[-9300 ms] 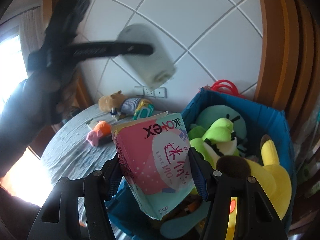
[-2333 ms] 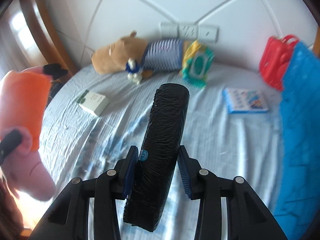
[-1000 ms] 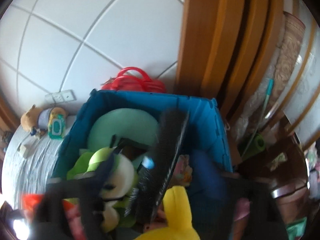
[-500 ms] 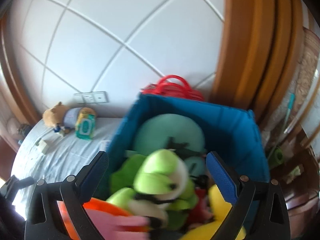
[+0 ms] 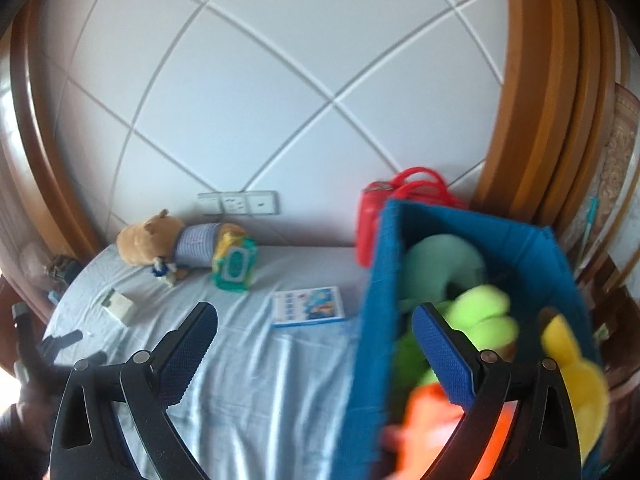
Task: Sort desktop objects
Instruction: 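Open both tools to drop the pig and black cylinder into the crate, then move the left tool to the white-green patch box and grasp it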
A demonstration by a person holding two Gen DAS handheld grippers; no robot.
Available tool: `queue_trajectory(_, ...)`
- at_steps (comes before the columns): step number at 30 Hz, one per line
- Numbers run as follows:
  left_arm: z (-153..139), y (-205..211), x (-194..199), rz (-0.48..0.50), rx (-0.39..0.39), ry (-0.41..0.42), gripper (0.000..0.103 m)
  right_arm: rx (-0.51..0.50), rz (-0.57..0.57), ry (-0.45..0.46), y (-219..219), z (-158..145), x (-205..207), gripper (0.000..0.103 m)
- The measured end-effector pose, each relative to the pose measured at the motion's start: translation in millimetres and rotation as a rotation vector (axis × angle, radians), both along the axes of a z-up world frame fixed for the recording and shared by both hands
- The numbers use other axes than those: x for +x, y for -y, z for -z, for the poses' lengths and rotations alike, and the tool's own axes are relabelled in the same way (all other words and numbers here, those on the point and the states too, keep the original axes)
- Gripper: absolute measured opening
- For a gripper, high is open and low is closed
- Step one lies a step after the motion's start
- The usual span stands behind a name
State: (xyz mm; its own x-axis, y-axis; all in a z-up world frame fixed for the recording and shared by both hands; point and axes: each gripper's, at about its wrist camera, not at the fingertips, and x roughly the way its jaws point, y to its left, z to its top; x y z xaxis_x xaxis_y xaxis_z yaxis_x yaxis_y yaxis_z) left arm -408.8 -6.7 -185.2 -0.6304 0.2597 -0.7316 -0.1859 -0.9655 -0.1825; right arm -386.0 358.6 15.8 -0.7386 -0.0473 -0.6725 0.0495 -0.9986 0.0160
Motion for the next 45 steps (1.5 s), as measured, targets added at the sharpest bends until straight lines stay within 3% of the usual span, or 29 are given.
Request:
queue_trajectory(7,66.0,102.5,-58.3,0.06,-0.204,0.016,0.103,-0.037,-0.026,0.089,89.5,47.0,2.7,0.099)
queue_trajectory(13,111.7,165.3,-106.9,0.305,-0.431,-0.04,0.103,-0.048,-0.026,0.207,125.6,96.9,5.6,0.099)
queue_trajectory(15,125.4,181.4,-116.1,0.417,-0.491,-0.108,0.103,-0.044,-0.02,0.243,133.7,113.0,7.4,0.099)
queue_trajectory(18,149.6,192.9,-132.4,0.585,-0.607,-0.117,0.103,-0.04,-0.006,0.292,142.3,134.3,9.4,0.099)
queue_trajectory(23,173.6,206.0,-160.7,0.822,-0.664,-0.116,0.103,-0.042,-0.047,0.326,160.6,155.0,21.5,0.099)
queue_trajectory(31,201.1,201.2,-202.8,1.104,-0.753,-0.167,0.103,-0.023,-0.064,0.358,184.4,173.9,31.7,0.099)
queue_trajectory(36,211.7,189.5,-207.5,1.28,-0.795,-0.145,0.103,-0.016,-0.049,0.392,194.2,183.9,29.9,0.099)
queue_trajectory(45,237.6,169.9,-218.4,1.455,-0.824,-0.059,0.103,-0.027,-0.039,0.434,204.2,198.4,24.3,0.099)
